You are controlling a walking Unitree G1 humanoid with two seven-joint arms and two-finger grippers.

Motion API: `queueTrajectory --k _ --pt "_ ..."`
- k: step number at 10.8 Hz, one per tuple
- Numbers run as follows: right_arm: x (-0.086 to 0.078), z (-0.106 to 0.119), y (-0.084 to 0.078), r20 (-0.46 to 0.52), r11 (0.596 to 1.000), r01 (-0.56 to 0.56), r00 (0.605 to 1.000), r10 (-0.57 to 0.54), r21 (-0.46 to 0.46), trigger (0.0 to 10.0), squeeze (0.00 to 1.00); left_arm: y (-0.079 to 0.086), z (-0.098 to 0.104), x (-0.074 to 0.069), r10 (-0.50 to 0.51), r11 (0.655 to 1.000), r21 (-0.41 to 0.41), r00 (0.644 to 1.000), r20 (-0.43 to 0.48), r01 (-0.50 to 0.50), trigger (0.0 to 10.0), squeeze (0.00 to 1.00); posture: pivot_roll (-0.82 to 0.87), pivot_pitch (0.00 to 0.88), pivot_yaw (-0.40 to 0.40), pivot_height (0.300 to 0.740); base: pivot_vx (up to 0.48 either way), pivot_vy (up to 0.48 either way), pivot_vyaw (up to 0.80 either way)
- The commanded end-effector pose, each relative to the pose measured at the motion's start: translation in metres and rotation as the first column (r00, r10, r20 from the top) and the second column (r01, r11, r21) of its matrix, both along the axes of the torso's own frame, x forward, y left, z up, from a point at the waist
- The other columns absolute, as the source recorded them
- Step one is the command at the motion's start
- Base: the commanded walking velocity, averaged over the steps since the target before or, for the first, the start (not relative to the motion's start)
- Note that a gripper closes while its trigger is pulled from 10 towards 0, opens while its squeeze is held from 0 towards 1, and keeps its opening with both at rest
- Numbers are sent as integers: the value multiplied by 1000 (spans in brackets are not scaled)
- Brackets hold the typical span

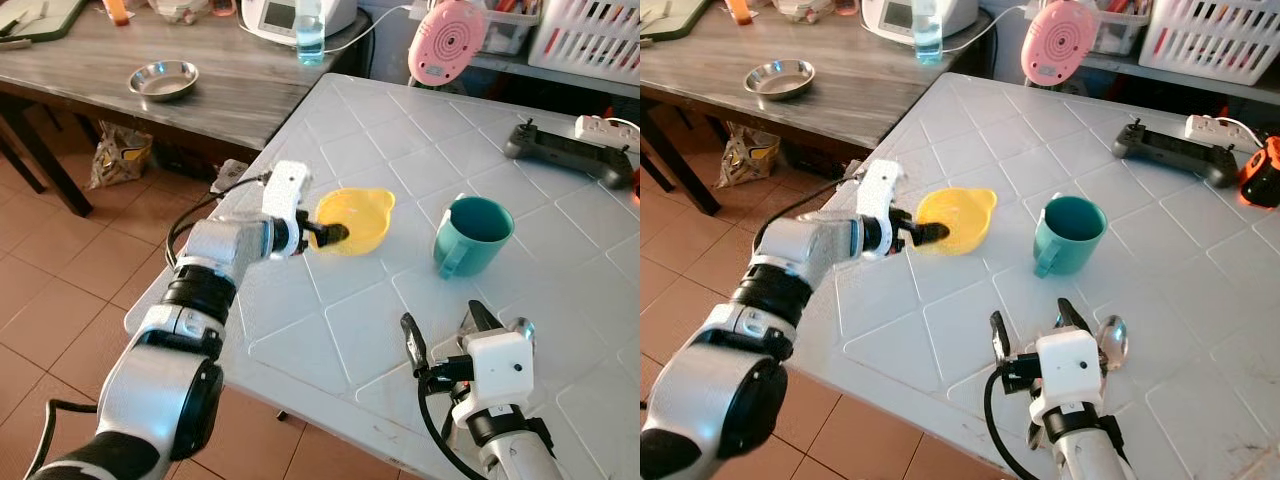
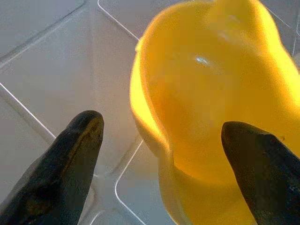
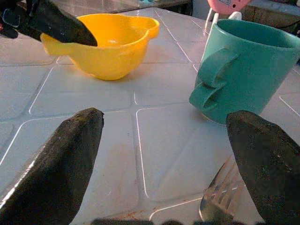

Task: Setting the table

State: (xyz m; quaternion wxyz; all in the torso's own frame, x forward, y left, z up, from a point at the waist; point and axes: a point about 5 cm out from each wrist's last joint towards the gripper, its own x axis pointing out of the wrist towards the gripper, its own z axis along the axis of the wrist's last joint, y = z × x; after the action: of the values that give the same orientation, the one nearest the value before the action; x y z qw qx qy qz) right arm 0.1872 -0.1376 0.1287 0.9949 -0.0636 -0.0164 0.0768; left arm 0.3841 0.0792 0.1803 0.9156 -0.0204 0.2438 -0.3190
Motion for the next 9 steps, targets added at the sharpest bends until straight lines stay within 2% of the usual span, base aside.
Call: queueTrajectory --k 1,2,3,9 --pt "-2 -2 2 -9 1000 -9 1000 9 2 10000 0 3 -4 -3 0 1000 4 1000 -15 0 10000 0 5 131 30 740 0 0 0" --pt "-2 -2 2 -10 1000 -6 1000 7 3 10000 0 2 -5 -4 -2 1000 -24 1000 -19 2 2235 0 4 132 29 740 0 0 0" --pt "-2 -2 2 -11 1000 -6 1000 6 2 10000 0 -1 -1 -5 -16 998 -59 1000 -15 15 0 0 2 133 27 740 0 0 0" --pt "-1 -2 3 -10 1000 -9 1000 9 -4 10000 0 0 0 -5 -17 997 -74 1000 -8 17 0 0 3 132 26 740 0 0 0"
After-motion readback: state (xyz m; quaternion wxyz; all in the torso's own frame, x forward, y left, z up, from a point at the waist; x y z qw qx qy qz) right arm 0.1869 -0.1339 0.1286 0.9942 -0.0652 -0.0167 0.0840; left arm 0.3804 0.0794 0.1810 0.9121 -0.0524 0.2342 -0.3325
